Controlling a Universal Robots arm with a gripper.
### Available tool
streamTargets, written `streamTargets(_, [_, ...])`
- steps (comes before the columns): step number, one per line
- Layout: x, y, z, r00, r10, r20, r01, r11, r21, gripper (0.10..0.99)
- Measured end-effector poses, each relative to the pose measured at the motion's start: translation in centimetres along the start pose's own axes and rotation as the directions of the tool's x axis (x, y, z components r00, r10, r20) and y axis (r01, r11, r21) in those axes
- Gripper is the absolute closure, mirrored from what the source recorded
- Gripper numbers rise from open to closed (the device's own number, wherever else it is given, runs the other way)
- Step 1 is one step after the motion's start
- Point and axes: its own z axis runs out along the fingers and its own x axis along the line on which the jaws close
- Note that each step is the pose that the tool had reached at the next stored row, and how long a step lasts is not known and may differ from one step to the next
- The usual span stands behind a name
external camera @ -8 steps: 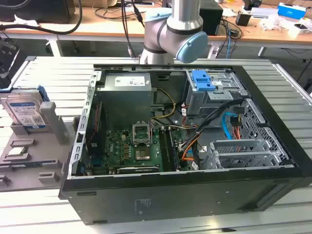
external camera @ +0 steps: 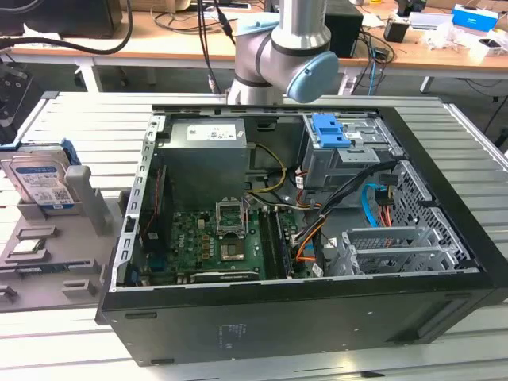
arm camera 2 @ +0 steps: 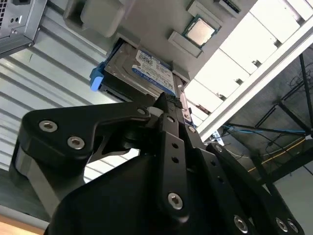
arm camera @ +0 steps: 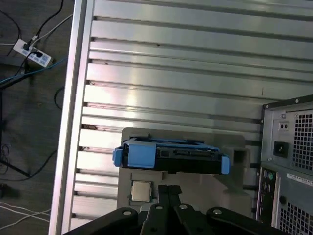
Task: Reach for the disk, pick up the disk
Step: 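Pick up the disk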
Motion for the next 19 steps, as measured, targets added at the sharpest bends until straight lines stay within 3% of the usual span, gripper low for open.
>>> streamTargets(9, [0.00,0.00,0.00,0.9965,-0.084,-0.0032,0.084,0.9965,0.000,0.980])
streamTargets(11, [0.00,0.00,0.00,0.9916,-0.129,-0.0049,0.129,0.9916,0.000,0.980])
streamTargets(15, [0.00,0.00,0.00,0.9876,-0.157,-0.0060,0.157,0.9876,0.000,0.980])
streamTargets(19, [-0.01,0.00,0.00,0.9788,-0.205,-0.0078,0.205,0.9789,-0.001,0.980])
